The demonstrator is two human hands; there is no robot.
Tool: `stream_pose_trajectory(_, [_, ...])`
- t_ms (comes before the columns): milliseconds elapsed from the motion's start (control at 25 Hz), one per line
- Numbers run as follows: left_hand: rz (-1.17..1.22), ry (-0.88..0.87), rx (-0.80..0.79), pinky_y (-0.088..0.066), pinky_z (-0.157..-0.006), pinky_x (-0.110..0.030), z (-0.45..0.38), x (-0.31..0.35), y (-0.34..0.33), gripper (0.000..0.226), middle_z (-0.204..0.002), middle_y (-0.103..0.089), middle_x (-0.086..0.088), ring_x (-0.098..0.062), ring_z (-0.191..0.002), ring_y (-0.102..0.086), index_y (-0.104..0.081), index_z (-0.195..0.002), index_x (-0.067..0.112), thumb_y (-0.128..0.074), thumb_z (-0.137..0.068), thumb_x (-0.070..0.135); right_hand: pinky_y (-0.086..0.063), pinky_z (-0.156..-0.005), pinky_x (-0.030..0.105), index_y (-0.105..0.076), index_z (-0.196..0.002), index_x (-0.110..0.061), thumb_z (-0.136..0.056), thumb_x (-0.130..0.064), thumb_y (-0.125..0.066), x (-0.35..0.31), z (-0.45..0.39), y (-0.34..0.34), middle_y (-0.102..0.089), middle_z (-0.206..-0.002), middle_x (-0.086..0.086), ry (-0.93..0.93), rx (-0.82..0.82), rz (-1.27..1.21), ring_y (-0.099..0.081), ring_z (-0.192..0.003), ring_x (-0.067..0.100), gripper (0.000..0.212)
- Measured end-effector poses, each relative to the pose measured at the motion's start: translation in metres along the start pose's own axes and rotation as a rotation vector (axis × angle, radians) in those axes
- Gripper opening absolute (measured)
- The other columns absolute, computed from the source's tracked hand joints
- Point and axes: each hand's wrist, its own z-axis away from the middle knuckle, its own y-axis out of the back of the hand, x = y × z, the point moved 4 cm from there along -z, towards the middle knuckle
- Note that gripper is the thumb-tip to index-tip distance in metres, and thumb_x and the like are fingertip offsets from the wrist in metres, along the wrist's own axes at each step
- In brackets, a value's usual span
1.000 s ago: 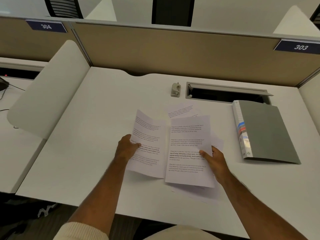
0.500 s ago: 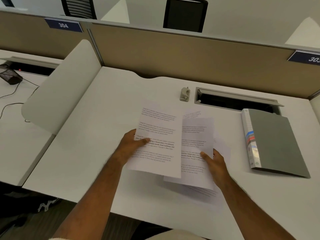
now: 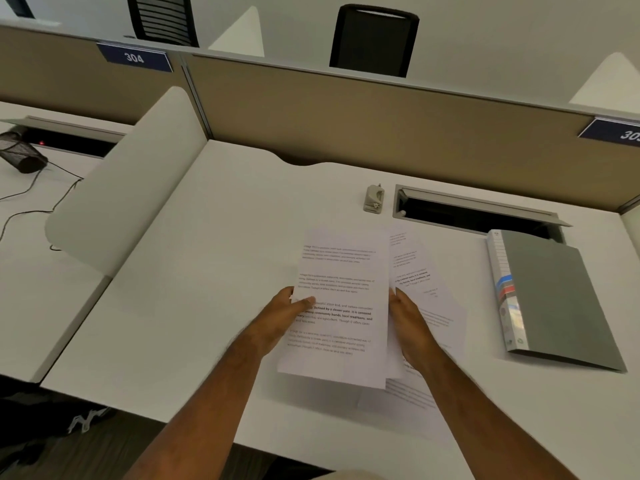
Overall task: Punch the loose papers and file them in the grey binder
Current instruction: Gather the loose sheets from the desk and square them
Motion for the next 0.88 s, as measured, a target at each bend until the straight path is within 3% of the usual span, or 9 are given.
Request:
stream_pose_trajectory(120, [0.008, 0.016, 0.027, -0.057, -0.101, -0.046, -0.002, -0.002, -0.006, 0.041, -0.121, -0.076, 0.007, -0.017, -0.109, -0.074, -0.063, -0.130, 0.023, -0.074, -0.093, 0.038, -0.036, -0.117, 0.039, -0.047, -0.149, -0.034, -0.100, -0.059, -0.046, 0.003, 0.000, 0.001, -0.050, -0.151, -0.014, 0.010, 0.101, -0.003, -0.046, -0.139, 0.010, 0.055])
stream_pose_trajectory(200, [-0.007, 0.011, 0.055, -0.057, -0.100, -0.046, -0.004, -0.002, -0.006, 0.035, -0.118, -0.077, 0.007, -0.017, -0.106, -0.075, -0.067, -0.126, 0.021, -0.074, -0.093, 0.033, -0.030, -0.118, 0.033, -0.037, -0.155, -0.037, -0.095, -0.070, -0.044, 0.003, 0.000, 0.003, -0.039, -0.156, -0.021, 0.020, 0.125, 0.052, -0.039, -0.141, 0.003, 0.068])
stream_pose_trajectory(280, [-0.035, 0.006, 0.107, -0.059, -0.098, -0.045, -0.005, 0.000, -0.004, 0.032, -0.115, -0.078, 0.007, -0.017, -0.103, -0.075, -0.069, -0.122, 0.022, -0.076, -0.092, 0.031, -0.043, -0.108, 0.029, -0.050, -0.145, -0.031, -0.098, -0.057, -0.053, 0.001, -0.001, -0.001, -0.055, -0.144, -0.017, 0.011, 0.051, 0.126, -0.055, -0.125, 0.000, 0.054])
stream_pose_trajectory(360, [-0.075, -0.026, 0.157, -0.060, -0.095, -0.042, -0.005, 0.006, 0.001, 0.032, -0.114, -0.077, 0.007, -0.015, -0.101, -0.075, -0.069, -0.121, 0.021, -0.078, -0.091, 0.029, -0.056, -0.092, 0.026, -0.057, -0.135, -0.023, -0.098, -0.037, -0.064, -0.003, -0.004, -0.004, -0.067, -0.131, -0.007, -0.003, 0.009, 0.161, -0.067, -0.112, 0.007, 0.040])
stream_pose_trajectory(480, [-0.105, -0.110, 0.196, -0.062, -0.092, -0.039, -0.003, 0.027, 0.008, 0.033, -0.113, -0.078, 0.005, -0.015, -0.100, -0.076, -0.069, -0.121, 0.020, -0.079, -0.090, 0.023, -0.062, -0.079, 0.028, -0.059, -0.125, -0.026, -0.096, -0.024, -0.068, -0.022, -0.007, -0.008, -0.073, -0.119, -0.003, 0.049, -0.018, 0.152, -0.074, -0.101, 0.013, 0.031])
stream_pose_trajectory(560, [-0.130, -0.193, 0.203, -0.062, -0.090, -0.037, -0.001, 0.049, 0.012, 0.033, -0.112, -0.078, 0.006, -0.015, -0.101, -0.075, -0.070, -0.123, 0.019, -0.077, -0.091, 0.019, -0.061, -0.082, 0.027, -0.058, -0.129, -0.025, -0.098, -0.023, -0.065, -0.042, -0.010, -0.012, -0.073, -0.118, -0.008, 0.123, -0.017, 0.185, -0.073, -0.101, 0.007, 0.032])
stream_pose_trajectory(760, [-0.210, -0.382, 0.270, -0.060, -0.084, -0.026, 0.004, 0.101, 0.020, 0.034, -0.114, -0.073, 0.013, -0.008, -0.102, -0.071, -0.065, -0.128, 0.029, -0.073, -0.095, 0.025, -0.055, -0.076, 0.011, -0.054, -0.127, -0.032, -0.099, -0.025, -0.063, -0.084, -0.018, -0.024, -0.066, -0.114, -0.024, 0.284, 0.023, 0.281, -0.066, -0.098, -0.010, 0.030])
stream_pose_trajectory(880, [-0.224, -0.356, 0.273, -0.057, -0.090, -0.024, 0.000, 0.100, 0.019, 0.036, -0.119, -0.069, 0.015, -0.002, -0.107, -0.066, -0.059, -0.132, 0.028, -0.068, -0.099, 0.019, -0.055, -0.092, 0.018, -0.048, -0.139, -0.025, -0.096, -0.027, -0.068, -0.076, -0.026, -0.031, -0.065, -0.123, -0.015, 0.283, -0.006, 0.344, -0.061, -0.110, -0.008, 0.047])
